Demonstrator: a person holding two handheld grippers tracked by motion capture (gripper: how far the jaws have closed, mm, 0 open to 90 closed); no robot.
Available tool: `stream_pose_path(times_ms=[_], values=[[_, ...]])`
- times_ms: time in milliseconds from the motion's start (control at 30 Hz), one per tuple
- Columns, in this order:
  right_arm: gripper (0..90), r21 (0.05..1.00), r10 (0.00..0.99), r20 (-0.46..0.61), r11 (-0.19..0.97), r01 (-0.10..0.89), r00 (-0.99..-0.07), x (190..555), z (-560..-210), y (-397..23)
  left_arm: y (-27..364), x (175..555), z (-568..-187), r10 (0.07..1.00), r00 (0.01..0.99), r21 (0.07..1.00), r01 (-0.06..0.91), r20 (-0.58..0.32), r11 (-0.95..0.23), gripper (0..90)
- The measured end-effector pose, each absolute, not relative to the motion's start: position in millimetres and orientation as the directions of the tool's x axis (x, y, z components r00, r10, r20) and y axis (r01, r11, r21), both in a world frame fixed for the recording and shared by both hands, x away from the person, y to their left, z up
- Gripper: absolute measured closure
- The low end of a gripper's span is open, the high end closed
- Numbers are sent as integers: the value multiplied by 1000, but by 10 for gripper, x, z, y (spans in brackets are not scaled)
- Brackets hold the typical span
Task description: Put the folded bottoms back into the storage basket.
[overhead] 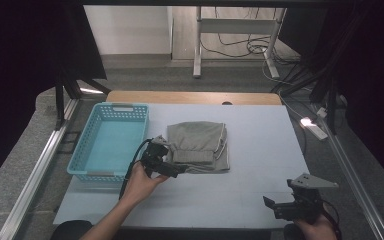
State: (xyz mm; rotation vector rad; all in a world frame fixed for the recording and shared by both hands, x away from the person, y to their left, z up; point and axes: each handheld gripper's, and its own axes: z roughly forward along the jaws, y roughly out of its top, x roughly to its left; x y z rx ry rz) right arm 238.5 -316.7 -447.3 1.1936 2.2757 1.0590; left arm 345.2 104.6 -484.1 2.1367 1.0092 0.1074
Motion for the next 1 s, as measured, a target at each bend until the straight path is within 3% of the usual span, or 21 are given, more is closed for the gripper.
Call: stream_pose_path(times_ms=[1000], values=[[0, 753, 805, 27, 374, 541, -593, 2388, -4475, -3166, 969, 3936, -5287, 820, 532, 513, 774, -210, -371, 23]])
